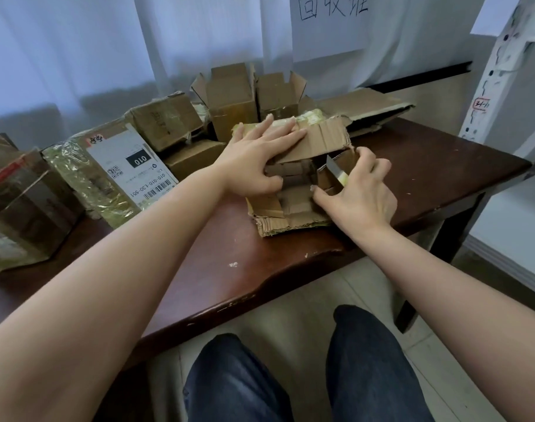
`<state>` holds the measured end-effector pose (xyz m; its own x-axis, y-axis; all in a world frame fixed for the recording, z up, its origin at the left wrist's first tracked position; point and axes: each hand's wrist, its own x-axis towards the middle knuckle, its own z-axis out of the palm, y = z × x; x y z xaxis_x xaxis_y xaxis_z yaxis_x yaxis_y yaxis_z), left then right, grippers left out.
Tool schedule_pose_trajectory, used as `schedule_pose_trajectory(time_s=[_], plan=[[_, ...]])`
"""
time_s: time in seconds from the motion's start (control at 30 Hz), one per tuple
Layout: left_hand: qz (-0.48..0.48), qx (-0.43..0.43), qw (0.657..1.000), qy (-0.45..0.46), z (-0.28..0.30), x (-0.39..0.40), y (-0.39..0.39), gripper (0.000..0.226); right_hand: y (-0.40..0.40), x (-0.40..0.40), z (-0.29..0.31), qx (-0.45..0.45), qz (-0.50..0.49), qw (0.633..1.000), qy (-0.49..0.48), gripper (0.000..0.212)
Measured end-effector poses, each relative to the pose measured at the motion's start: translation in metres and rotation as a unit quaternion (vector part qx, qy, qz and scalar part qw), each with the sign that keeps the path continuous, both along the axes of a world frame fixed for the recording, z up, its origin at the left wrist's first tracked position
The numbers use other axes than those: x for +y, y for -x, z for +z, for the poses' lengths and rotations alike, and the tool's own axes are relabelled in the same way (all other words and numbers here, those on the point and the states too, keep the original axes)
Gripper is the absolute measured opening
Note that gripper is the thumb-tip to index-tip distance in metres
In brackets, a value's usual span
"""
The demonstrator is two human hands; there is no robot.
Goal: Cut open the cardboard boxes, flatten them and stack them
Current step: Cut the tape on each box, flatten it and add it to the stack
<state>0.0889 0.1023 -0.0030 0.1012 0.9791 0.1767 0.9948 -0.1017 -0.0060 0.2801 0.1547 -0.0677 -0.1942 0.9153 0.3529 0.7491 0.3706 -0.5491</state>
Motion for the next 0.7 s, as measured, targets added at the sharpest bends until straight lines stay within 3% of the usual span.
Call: schedule_pose_trajectory(time_s=[0.1,0.2,0.3,0.43,0.57,0.7], plan=[[0.005,0.006,0.999,-0.039,0.002,-0.011,0.001,0.102,-0.006,0.0,-0.004,0.01,0.038,0.999,0.011,0.074],[0.038,-0.045,0.992,-0.111,-0.001,-0.021,-0.001,0.117,-0.017,0.0,-0.006,0.059,0.082,0.995,-0.011,0.058],[0.051,-0.118,0.976,-0.173,-0.017,-0.03,0.003,0.113,-0.03,0.005,-0.012,0.091,0.111,0.99,-0.01,0.057],[0.045,-0.207,0.947,-0.243,-0.028,-0.039,0.003,0.108,-0.041,0.018,-0.022,0.144,0.136,0.98,-0.023,0.033],[0.033,-0.303,0.934,-0.183,-0.039,-0.039,0.012,0.117,-0.045,0.023,-0.016,0.202,0.119,0.972,0.023,0.019],[0.026,-0.326,0.939,-0.11,-0.037,-0.042,0.011,0.102,-0.043,0.026,-0.013,0.241,0.084,0.965,0.062,0.015]])
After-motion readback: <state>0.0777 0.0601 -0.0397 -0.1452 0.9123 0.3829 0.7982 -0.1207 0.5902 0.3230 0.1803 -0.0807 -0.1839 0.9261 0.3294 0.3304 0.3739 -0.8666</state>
